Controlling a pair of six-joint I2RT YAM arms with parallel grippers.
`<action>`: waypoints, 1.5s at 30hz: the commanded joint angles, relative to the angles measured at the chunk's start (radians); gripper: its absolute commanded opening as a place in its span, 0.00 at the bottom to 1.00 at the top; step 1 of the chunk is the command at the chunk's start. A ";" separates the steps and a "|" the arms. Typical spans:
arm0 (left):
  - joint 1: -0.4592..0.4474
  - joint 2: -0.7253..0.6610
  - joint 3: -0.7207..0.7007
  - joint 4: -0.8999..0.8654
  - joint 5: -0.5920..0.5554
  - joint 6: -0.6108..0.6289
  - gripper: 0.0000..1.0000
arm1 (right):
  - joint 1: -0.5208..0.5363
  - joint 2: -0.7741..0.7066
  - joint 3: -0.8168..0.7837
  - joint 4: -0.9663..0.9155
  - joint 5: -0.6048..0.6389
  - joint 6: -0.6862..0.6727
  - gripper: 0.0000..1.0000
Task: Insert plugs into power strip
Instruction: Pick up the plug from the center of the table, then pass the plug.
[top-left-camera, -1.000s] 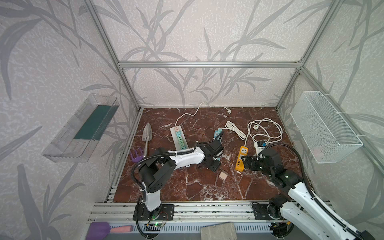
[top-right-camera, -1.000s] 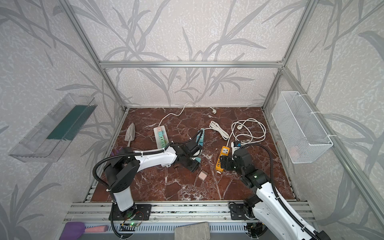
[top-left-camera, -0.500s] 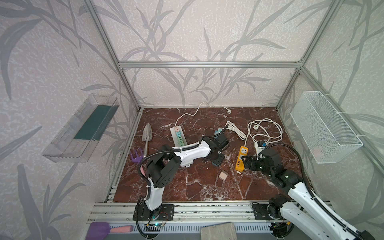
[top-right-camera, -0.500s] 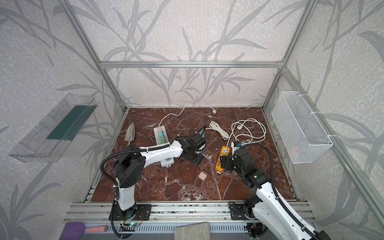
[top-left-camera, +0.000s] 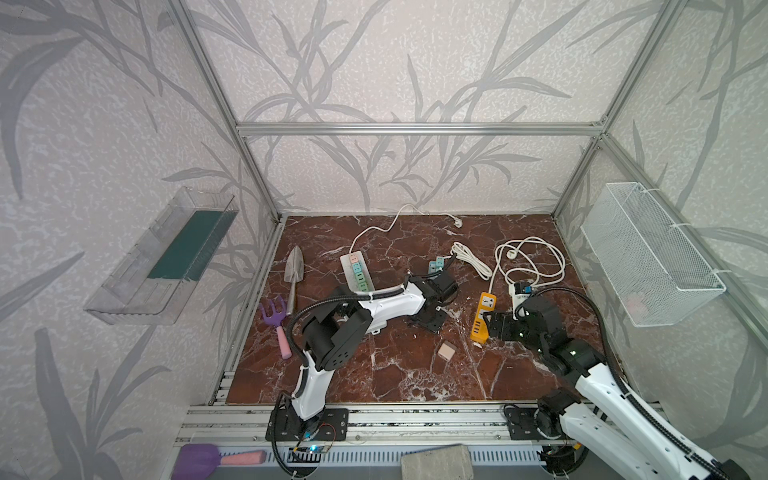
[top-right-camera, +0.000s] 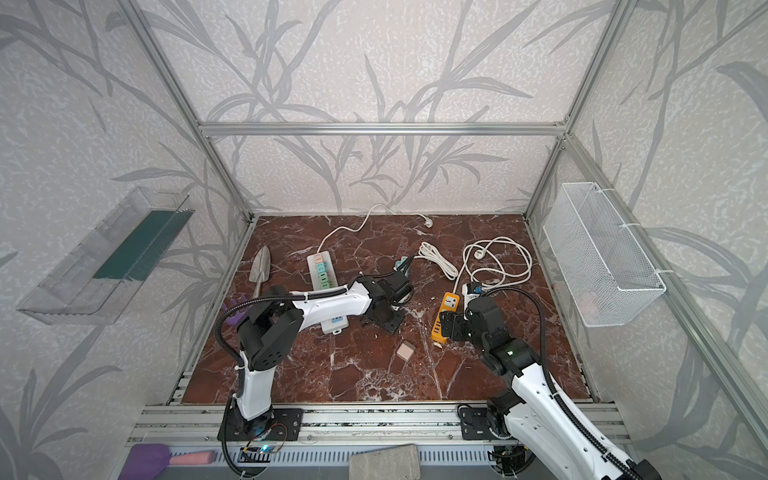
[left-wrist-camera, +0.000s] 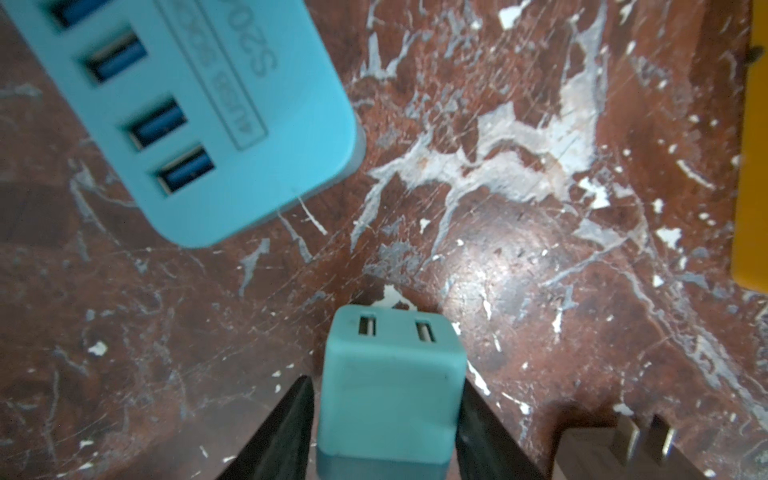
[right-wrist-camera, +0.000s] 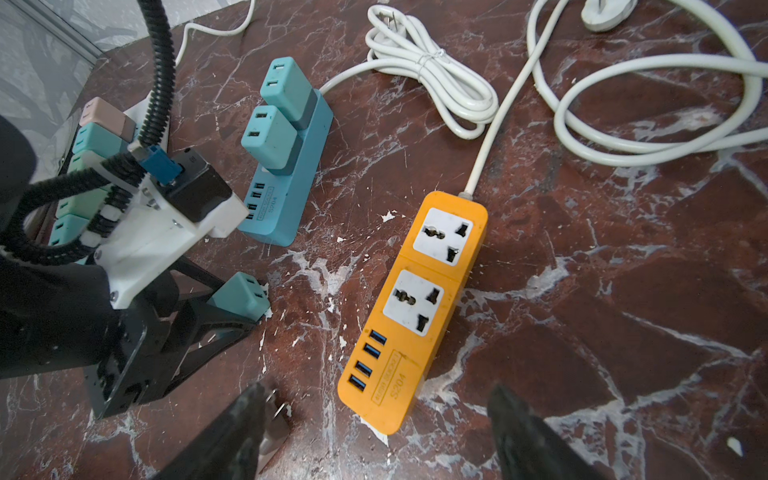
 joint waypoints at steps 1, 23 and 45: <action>-0.002 0.018 0.011 -0.020 -0.011 0.021 0.50 | -0.001 -0.002 -0.013 0.000 0.015 0.001 0.84; -0.060 -0.378 -0.576 1.092 0.087 0.212 0.02 | 0.008 0.055 0.151 -0.113 -0.179 -0.028 0.42; -0.100 -0.269 -0.812 1.819 0.235 0.314 0.00 | 0.132 0.352 0.369 -0.159 -0.285 -0.082 0.58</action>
